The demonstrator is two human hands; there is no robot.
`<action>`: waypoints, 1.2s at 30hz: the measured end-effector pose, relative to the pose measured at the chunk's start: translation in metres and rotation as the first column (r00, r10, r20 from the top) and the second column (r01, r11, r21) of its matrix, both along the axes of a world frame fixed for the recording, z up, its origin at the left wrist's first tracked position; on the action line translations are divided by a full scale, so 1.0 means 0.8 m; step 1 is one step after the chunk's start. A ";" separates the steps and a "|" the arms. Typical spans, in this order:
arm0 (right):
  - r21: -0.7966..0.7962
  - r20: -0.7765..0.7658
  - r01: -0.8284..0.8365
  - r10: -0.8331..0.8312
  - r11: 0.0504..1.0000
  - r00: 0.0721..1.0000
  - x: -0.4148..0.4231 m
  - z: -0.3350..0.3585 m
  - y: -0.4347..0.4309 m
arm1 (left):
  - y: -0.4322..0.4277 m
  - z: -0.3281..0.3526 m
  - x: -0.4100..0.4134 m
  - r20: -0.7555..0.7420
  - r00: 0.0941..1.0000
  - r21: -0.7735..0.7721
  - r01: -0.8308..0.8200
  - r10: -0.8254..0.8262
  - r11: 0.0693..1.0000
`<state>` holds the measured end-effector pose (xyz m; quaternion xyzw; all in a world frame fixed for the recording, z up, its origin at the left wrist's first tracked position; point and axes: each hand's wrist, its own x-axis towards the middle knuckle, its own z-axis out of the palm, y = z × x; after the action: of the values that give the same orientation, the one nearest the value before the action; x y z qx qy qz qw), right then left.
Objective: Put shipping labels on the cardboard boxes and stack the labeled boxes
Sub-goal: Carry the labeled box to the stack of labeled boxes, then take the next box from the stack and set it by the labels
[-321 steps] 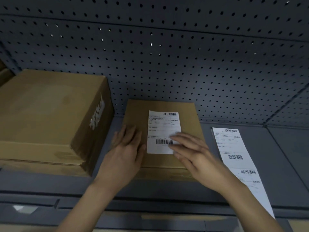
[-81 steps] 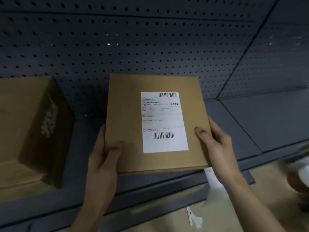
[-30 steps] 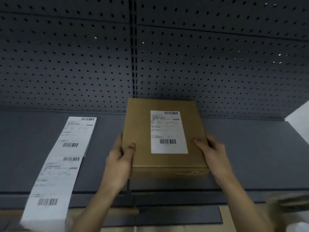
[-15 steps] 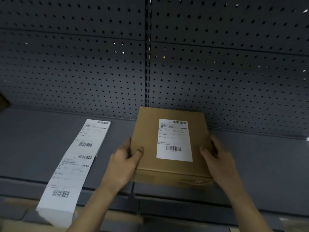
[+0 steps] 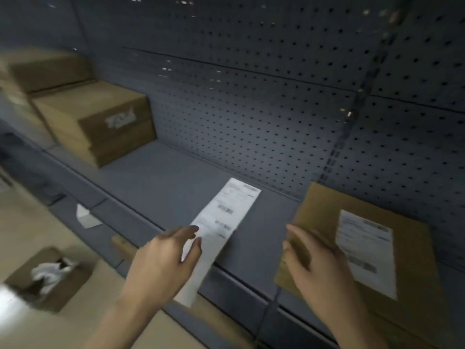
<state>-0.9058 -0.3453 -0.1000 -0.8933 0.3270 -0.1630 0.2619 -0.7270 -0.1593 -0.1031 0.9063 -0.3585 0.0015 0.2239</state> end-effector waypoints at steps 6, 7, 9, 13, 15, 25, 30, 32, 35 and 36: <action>-0.057 0.048 -0.110 0.113 0.992 0.992 0.147 -0.003 0.076 | 0.133 -0.009 0.117 0.057 0.974 -0.159 -0.209 0.220 0.965; -0.089 0.057 -0.115 0.120 0.989 0.991 0.175 -0.004 0.092 | 0.154 -0.012 0.140 0.067 0.969 -0.176 -0.224 0.239 0.959; -0.145 0.055 -0.125 0.135 0.981 0.989 0.232 -0.002 0.125 | 0.193 -0.014 0.188 0.085 0.963 -0.187 -0.235 0.254 0.954; -0.234 0.029 -0.148 0.159 0.961 0.987 0.339 0.008 0.185 | 0.249 -0.005 0.275 0.115 0.963 -0.218 -0.217 0.245 0.952; -0.241 0.038 -0.172 0.187 0.955 0.982 0.383 0.011 0.208 | 0.266 0.000 0.312 0.131 0.961 -0.216 -0.214 0.245 0.953; -0.235 0.054 -0.203 0.222 0.951 0.974 0.539 0.007 0.249 | 0.300 -0.009 0.451 0.108 0.953 -0.221 -0.256 0.285 0.941; -0.130 0.114 -0.156 0.171 0.979 0.979 0.633 -0.008 0.220 | 0.272 -0.013 0.548 0.092 0.960 -0.175 -0.245 0.263 0.954; -0.072 0.121 -0.118 0.126 0.990 0.985 0.671 -0.006 0.202 | 0.249 -0.001 0.592 0.095 0.965 -0.155 -0.230 0.246 0.961; -0.009 0.095 -0.057 0.058 0.998 0.994 0.726 0.007 0.175 | 0.211 0.021 0.660 0.077 0.968 -0.138 -0.226 0.238 0.964; 0.014 0.093 -0.033 0.031 0.999 0.995 0.741 0.011 0.165 | 0.199 0.028 0.682 0.069 0.970 -0.135 -0.221 0.231 0.966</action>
<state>-0.3126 -0.2132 -0.0910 -0.8877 0.3014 -0.1974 0.2865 -0.1812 -0.0002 -0.0804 0.9243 -0.2611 0.0879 0.2642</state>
